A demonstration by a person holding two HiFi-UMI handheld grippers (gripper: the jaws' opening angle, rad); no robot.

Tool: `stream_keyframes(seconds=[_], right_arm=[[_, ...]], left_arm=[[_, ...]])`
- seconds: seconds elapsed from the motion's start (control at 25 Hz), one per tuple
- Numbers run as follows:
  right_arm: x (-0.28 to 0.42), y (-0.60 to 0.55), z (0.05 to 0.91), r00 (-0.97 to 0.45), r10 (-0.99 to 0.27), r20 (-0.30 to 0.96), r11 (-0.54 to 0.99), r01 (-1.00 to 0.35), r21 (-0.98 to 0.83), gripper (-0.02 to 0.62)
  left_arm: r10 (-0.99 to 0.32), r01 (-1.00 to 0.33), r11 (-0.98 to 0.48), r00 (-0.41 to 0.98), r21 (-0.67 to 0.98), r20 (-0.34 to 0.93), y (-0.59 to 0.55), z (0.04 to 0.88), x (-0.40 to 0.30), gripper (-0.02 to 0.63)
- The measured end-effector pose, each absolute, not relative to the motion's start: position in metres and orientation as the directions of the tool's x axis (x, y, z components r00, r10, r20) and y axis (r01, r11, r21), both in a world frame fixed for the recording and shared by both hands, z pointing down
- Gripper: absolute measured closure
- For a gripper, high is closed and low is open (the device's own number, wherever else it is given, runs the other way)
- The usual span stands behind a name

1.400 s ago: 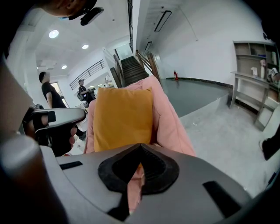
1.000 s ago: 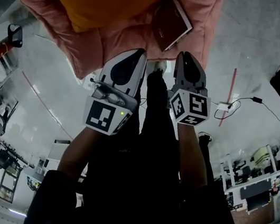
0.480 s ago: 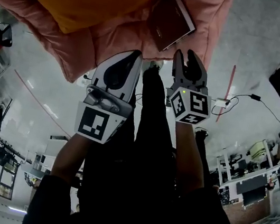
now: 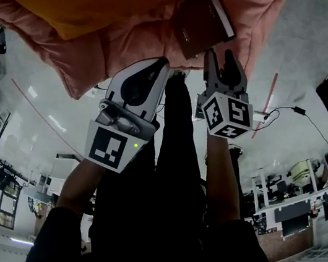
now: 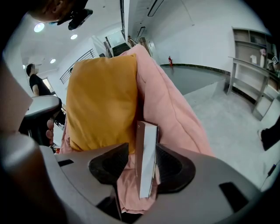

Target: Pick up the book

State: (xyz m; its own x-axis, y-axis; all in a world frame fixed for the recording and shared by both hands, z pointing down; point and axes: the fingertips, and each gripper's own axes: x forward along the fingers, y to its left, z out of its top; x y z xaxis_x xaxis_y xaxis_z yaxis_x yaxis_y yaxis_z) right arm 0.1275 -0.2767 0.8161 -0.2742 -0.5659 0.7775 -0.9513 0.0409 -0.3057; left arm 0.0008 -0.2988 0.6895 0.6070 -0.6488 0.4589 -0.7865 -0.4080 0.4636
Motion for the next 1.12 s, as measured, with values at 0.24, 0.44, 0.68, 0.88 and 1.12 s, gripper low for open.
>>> stream_keyframes(seconds=[0.24,0.44,0.68,0.88,1.12], right_arm=[[0.133,-0.278,0.831,-0.257,-0.555,0.791,0.030,-0.957,-0.290,0.416],[0.134,-0.281,0.841,-0.258,-0.543,0.799,0.028,-0.957,-0.290,0.399],[0.130,-0.285,0.846,-0.270,-0.528,0.805,0.040,-0.955,-0.293,0.390],[0.127,-0.288,0.852,-0.275,-0.514,0.812,0.054,-0.956,-0.290,0.387],[0.125,-0.289,0.871,-0.282,-0.485,0.827,0.062,-0.955,-0.289,0.385]], left_arm=[[-0.650,-0.787,-0.411,0.607,0.460,0.458,-0.298,0.695,0.000,0.598],[-0.649,-0.786,-0.400,0.606,0.472,0.460,-0.299,0.699,-0.002,0.598],[-0.646,-0.784,-0.391,0.607,0.483,0.463,-0.301,0.702,-0.002,0.598],[-0.638,-0.780,-0.392,0.612,0.488,0.466,-0.302,0.704,-0.002,0.598],[-0.639,-0.784,-0.378,0.606,0.493,0.473,-0.302,0.712,-0.006,0.598]])
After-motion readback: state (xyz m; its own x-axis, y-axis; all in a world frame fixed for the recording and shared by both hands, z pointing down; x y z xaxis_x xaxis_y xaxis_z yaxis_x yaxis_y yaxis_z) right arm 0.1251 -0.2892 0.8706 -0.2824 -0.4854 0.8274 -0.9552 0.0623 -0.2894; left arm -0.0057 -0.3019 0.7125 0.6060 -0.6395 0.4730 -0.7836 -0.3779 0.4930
